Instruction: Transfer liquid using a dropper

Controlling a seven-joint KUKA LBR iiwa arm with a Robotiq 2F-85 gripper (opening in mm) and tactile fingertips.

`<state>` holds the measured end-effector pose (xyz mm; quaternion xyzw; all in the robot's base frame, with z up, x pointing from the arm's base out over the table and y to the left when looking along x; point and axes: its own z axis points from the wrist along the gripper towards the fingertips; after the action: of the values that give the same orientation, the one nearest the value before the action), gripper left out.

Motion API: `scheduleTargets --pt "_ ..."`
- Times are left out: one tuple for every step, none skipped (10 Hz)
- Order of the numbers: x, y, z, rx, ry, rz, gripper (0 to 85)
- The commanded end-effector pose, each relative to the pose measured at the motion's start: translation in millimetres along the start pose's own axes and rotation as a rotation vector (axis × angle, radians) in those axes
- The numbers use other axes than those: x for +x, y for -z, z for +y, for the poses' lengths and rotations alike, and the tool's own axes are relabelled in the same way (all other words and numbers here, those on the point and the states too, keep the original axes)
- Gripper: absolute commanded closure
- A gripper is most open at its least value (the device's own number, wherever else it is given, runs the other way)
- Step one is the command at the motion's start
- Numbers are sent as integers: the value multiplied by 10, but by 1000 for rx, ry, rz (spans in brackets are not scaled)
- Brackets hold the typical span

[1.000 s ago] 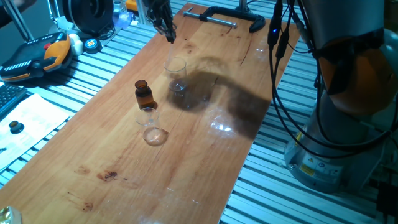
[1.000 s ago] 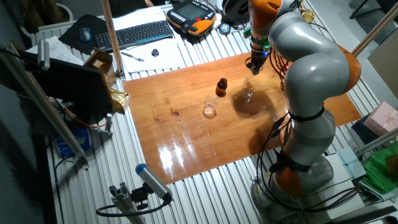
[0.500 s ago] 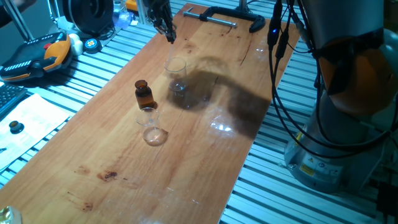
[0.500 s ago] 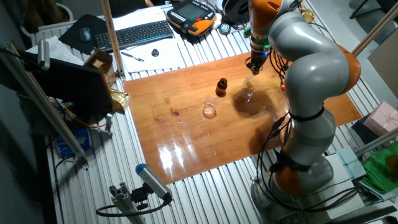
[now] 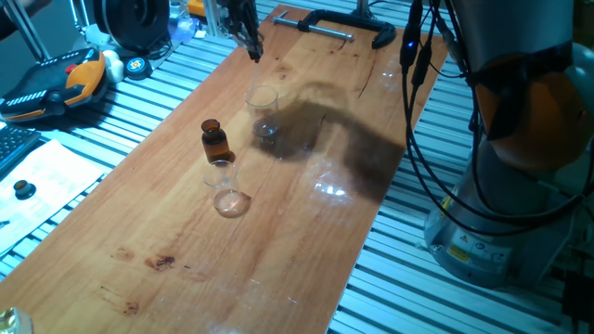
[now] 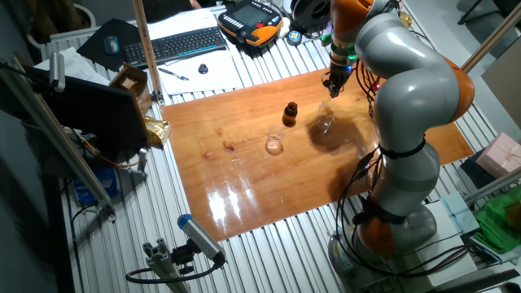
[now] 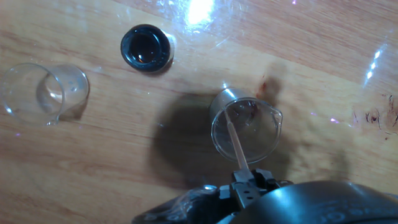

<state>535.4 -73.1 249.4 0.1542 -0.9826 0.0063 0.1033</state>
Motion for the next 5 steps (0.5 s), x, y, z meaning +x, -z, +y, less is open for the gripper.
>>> scheduleTargets --pt "-23 14 36 -11 -9 1 840" --pt "-54 24 90 -26 -22 -2 840" --pt "-84 32 148 -35 -34 -5 840" --pt "-105 35 204 -49 -46 -10 840" --pt "-134 32 284 -75 -65 -18 840"
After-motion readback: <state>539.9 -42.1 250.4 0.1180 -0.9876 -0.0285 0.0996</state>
